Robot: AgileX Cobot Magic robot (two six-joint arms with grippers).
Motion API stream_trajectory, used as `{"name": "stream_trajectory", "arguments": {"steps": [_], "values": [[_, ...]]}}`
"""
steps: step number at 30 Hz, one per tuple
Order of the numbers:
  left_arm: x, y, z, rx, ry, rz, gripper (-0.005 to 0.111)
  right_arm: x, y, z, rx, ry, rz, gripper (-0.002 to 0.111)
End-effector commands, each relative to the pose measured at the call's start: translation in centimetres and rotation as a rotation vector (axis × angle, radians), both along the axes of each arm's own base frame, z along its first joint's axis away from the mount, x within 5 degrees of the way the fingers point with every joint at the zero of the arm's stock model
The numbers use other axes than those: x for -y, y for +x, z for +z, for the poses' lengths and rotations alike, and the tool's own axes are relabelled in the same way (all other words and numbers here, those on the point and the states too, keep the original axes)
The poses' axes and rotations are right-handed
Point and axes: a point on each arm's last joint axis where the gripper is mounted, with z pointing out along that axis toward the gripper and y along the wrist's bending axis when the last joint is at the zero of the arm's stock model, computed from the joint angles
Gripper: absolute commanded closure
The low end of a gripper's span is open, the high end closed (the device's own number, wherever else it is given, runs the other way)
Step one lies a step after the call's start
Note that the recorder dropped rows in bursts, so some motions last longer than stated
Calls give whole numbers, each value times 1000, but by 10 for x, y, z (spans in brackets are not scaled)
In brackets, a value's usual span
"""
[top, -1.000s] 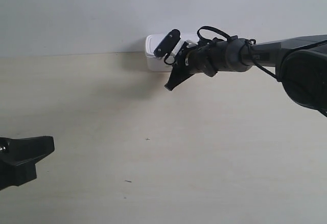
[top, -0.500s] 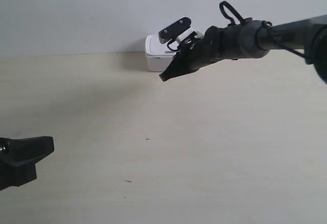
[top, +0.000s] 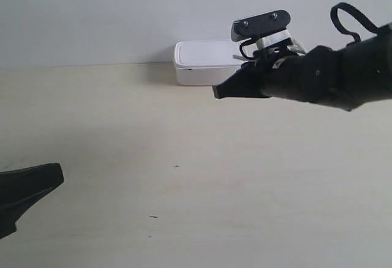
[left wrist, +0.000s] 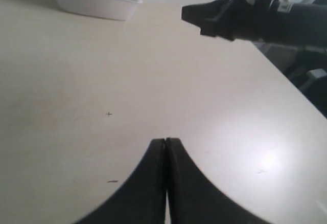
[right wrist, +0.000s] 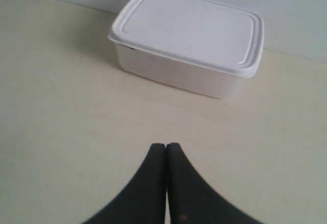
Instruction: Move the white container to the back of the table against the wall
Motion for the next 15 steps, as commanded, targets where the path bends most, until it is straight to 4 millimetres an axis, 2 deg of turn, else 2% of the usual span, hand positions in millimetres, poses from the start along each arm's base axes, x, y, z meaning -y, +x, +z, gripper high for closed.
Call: {"name": "stream_trajectory", "arguments": {"steps": [1,6,10,15], "values": [[-4,-13,1,47,-79,0,107,-5,-44,15,68,61,15,108],[-8,-29,-2,129,-170,-11,107,-4,-89,35,87,199,26,108],[-10,-40,-3,206,-219,-48,107,0,-123,49,120,227,92,108],[-16,-45,-3,210,-196,-5,107,16,-163,67,165,315,143,108]]}}
